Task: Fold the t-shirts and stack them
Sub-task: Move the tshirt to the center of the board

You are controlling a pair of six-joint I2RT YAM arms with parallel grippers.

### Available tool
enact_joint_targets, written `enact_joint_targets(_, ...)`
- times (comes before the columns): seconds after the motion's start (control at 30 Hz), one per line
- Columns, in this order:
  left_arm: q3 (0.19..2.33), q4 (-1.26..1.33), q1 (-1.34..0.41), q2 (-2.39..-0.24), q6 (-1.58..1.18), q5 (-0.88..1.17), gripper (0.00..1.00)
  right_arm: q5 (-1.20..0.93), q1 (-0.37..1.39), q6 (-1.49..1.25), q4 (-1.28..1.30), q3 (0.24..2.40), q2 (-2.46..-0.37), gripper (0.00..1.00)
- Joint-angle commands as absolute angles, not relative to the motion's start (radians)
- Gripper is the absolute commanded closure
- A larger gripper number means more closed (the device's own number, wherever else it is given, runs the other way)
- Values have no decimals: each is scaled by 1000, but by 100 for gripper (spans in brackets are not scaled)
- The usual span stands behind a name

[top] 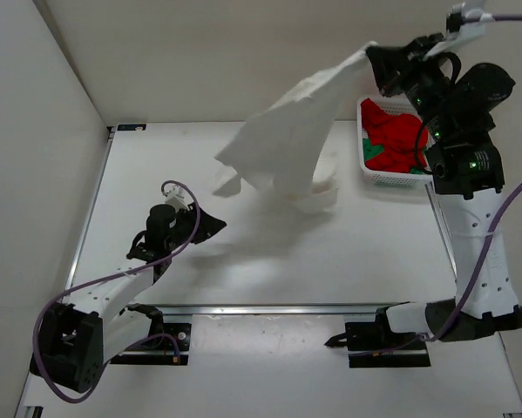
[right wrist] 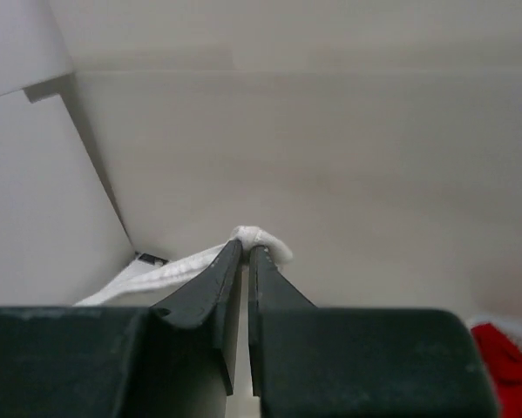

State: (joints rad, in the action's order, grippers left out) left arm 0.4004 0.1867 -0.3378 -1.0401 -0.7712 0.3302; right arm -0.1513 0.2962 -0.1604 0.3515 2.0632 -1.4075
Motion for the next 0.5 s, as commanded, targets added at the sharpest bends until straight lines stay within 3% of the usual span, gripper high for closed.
enact_joint_targets(0.0, 399, 193, -307, -1009, -799, 353, 63, -424, 118, -357, 167, 1704, -1372, 100)
enact_joint_targets(0.23, 387, 170, -278, -1018, -793, 315, 61, -590, -103, -514, -271, 1021, -1354, 100)
enact_joint_targets(0.33, 379, 193, -264, -1046, -810, 316, 59, -578, -150, -584, -259, 999, -1483, 100)
enact_joint_targets(0.47, 397, 183, -317, -1075, -789, 298, 58, -418, -120, -539, -43, 1097, -1597, 78)
